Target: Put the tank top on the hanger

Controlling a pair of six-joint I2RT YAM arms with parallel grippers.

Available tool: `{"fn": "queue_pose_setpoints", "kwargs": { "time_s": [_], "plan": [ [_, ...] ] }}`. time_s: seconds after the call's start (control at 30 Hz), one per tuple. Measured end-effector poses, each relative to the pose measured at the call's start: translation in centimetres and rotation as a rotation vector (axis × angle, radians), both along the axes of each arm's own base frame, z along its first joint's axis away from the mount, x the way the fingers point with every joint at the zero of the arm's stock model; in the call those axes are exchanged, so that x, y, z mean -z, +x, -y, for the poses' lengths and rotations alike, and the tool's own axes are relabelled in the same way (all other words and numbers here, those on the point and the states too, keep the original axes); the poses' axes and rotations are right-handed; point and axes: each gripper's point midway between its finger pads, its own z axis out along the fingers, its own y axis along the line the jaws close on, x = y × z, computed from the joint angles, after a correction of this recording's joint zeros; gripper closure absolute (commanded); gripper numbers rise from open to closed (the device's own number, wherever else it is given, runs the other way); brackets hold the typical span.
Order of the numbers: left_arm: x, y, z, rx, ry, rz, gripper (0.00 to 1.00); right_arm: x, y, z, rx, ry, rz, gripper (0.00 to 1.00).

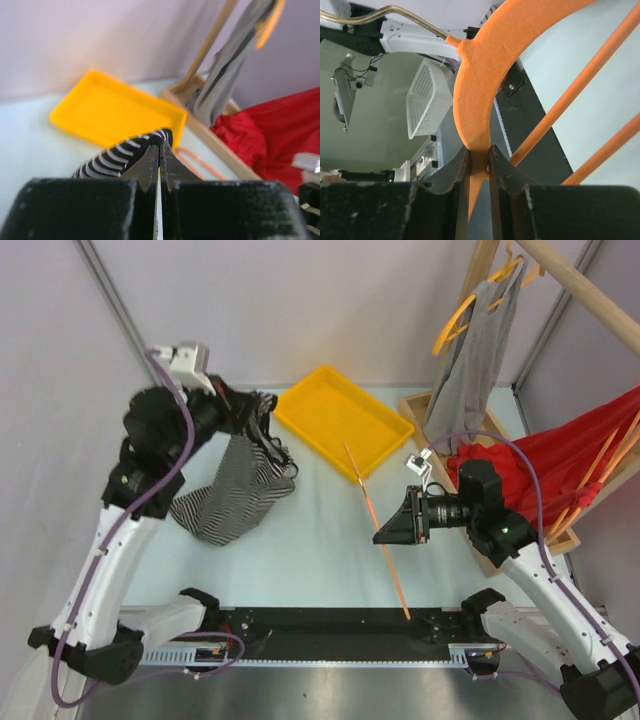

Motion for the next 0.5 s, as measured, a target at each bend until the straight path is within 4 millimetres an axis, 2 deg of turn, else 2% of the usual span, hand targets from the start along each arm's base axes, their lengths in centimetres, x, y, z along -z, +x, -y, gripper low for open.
{"fn": "queue_pose_setpoints", "kwargs": {
  "time_s": [0.13, 0.27, 0.33, 0.4, 0.5],
  "plan": [
    [-8.1, 0.3, 2.1, 0.129, 0.029, 0.089, 1.00, -0.8, -0.3, -0.4, -0.024, 0.022, 0.013, 0.81],
    [-14.3, 0.4, 5.5, 0.323, 0.003, 0.162, 1.00, -2.1, -0.2, -0.4, -0.006, 0.031, 0.046, 0.80],
    [-16.4, 0.3, 7.1, 0.420, -0.022, 0.193, 1.00, -3.1, -0.2, -0.2, 0.010, 0.040, 0.075, 0.80],
    [-17.1, 0.0, 8.5, 0.514, -0.043, 0.207, 1.00, -4.1, -0.2, 0.1, 0.029, 0.053, 0.108, 0.80],
    [-15.0, -0.7, 9.8, 0.624, -0.044, 0.139, 1.00, -5.4, -0.4, 0.7, 0.053, 0.069, 0.150, 0.80]
  ]
}}
